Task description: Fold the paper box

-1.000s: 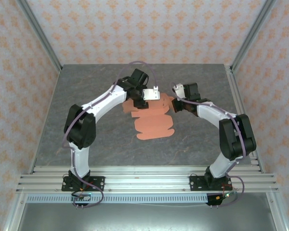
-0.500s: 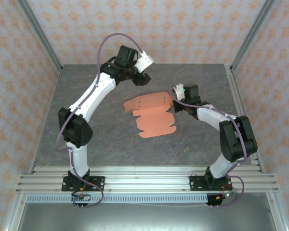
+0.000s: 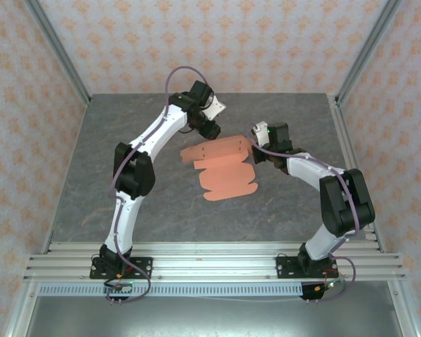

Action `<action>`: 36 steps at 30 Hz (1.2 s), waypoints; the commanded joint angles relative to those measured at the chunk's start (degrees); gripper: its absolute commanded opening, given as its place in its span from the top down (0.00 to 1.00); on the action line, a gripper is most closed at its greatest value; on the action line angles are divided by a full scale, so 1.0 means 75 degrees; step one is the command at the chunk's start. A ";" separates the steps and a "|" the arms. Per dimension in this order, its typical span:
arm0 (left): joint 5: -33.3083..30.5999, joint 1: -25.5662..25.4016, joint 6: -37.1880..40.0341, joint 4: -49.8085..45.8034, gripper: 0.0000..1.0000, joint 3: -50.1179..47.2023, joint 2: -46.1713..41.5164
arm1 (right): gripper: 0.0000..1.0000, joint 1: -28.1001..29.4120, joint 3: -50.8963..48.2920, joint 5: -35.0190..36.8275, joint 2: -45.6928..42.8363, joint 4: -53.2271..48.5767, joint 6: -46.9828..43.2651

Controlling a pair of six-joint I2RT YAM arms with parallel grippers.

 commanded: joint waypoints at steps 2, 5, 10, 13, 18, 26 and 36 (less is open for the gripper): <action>0.0323 -0.0032 -0.0030 -0.0471 0.60 0.0320 -0.0179 | 0.96 0.0055 -0.0004 0.0131 -0.0043 0.0150 -0.0036; 0.0473 -0.0028 -0.0019 -0.0414 0.60 0.0167 -0.0275 | 0.96 0.0057 0.0008 0.0138 -0.0015 0.0125 -0.0034; 0.0819 -0.0043 -0.0016 -0.0371 0.60 0.0073 -0.0299 | 0.96 0.0057 0.0055 0.0138 -0.0011 0.0070 -0.0034; 0.0901 -0.0050 0.0024 -0.0426 0.60 0.0051 -0.0226 | 0.96 0.0051 0.0066 0.0140 -0.0007 0.0050 -0.0023; 0.1166 -0.0075 0.0057 -0.0274 0.60 -0.0236 -0.0339 | 0.96 0.0057 0.0102 0.0139 0.0033 0.0004 -0.0022; 0.1402 -0.0127 0.0168 -0.0372 0.60 -0.0284 -0.0383 | 0.96 0.0055 0.0136 0.0141 0.0047 -0.0044 -0.0012; 0.1728 -0.0171 0.0245 -0.0379 0.57 -0.0404 -0.0484 | 0.96 0.0057 0.0184 0.0141 0.0071 -0.0105 -0.0011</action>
